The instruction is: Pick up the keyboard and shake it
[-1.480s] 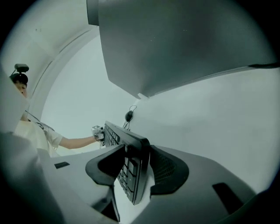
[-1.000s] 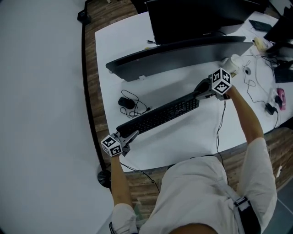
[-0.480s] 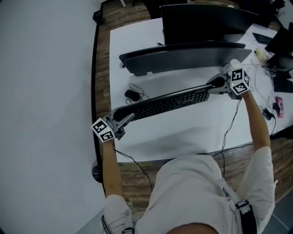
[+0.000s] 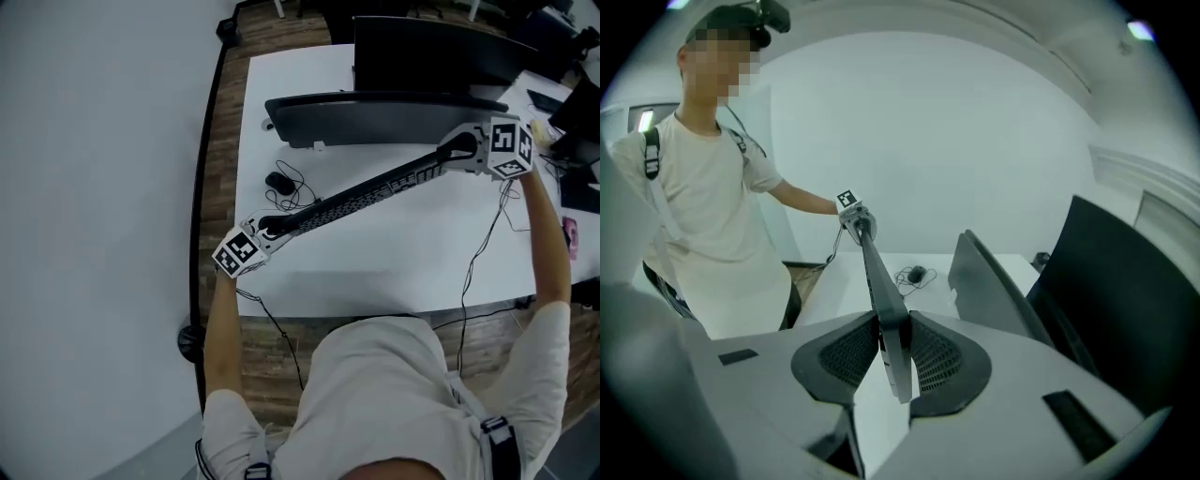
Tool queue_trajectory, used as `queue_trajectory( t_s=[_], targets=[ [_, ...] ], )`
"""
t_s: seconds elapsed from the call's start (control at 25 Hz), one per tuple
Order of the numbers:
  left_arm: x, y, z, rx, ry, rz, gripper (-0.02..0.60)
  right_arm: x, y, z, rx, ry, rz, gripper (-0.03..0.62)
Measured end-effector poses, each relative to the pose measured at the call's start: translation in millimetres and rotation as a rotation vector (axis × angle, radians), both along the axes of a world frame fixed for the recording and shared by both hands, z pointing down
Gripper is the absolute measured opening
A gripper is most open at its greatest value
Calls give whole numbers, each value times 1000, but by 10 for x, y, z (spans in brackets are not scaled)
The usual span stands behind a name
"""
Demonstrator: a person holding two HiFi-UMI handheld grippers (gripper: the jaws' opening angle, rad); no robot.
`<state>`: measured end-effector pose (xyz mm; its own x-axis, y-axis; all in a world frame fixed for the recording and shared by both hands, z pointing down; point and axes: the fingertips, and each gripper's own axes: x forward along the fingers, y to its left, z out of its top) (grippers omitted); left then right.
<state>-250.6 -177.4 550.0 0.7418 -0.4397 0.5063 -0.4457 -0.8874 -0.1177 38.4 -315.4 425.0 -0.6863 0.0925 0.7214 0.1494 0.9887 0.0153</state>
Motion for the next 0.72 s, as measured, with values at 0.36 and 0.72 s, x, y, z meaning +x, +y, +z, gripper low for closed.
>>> queue_trajectory(
  t_s=[0.36,0.72],
  targets=[
    [-193,-180,124,223,-172,-300,115,-537,401,-941,606,170,-178,127],
    [-807,-409,-433,457,-296,-648,126,-875,638,-1370,1158,257,-231,121]
  ],
)
